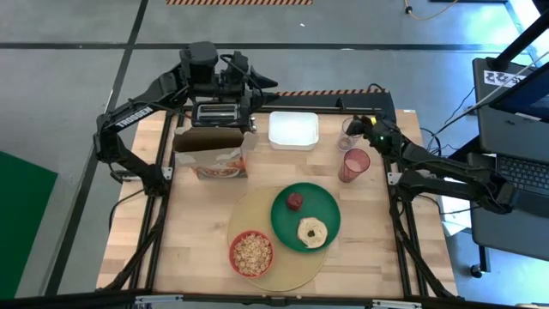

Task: Arrange a breakfast setting
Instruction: Put the gold spoon on the brown placemat to the right of the orange bowl

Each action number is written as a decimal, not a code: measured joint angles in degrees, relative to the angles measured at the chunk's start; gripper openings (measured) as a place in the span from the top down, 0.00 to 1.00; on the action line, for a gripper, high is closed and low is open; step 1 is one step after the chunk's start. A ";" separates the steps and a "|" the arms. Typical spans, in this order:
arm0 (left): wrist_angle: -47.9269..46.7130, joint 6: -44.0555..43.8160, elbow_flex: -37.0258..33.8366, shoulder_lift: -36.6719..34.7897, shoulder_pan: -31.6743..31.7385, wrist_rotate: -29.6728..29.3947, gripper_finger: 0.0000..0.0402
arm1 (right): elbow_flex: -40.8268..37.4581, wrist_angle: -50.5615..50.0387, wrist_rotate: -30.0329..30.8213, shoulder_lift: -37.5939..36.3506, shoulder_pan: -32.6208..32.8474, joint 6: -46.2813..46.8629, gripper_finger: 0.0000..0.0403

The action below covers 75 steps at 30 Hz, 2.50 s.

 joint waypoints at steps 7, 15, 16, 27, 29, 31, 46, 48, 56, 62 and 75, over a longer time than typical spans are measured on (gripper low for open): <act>-0.31 0.00 0.00 0.00 0.00 0.01 0.47 | 0.00 -0.15 0.00 -0.01 0.02 -0.23 0.71; -0.44 0.13 0.00 0.00 0.00 0.00 0.47 | 0.00 3.57 -1.37 -0.01 0.04 -1.84 0.83; -0.44 0.15 0.00 0.00 0.00 0.00 0.47 | 0.02 4.95 -1.71 -0.03 0.04 -2.78 0.85; -0.44 0.17 0.00 0.00 0.00 0.49 0.47 | 4.93 7.87 -7.44 -0.03 0.06 -11.10 0.98; -0.44 0.17 0.00 0.00 0.00 0.55 0.47 | 6.80 7.99 -9.06 -0.48 0.06 -15.71 0.96; -0.47 0.17 0.00 0.00 0.00 0.56 0.47 | 9.17 7.90 -11.12 -1.08 0.06 -22.88 0.94; -0.90 0.63 0.00 0.00 0.00 1.78 0.47 | 34.89 -32.32 -29.17 4.48 0.08 -74.72 0.91; -0.90 0.63 0.00 0.00 0.00 1.78 0.47 | 39.56 -40.03 -27.36 7.07 0.08 -81.13 0.91; -0.87 0.61 0.00 0.00 0.00 2.22 0.47 | 55.52 -62.23 -25.83 22.51 0.08 -97.46 0.84; -1.06 0.50 0.00 0.00 -0.07 3.66 0.47 | 62.77 -72.19 -24.24 33.73 0.08 -108.95 0.58; -7.33 0.92 0.00 0.01 -1.96 3.71 0.47 | 63.78 -77.05 -9.18 39.98 0.04 -128.07 0.34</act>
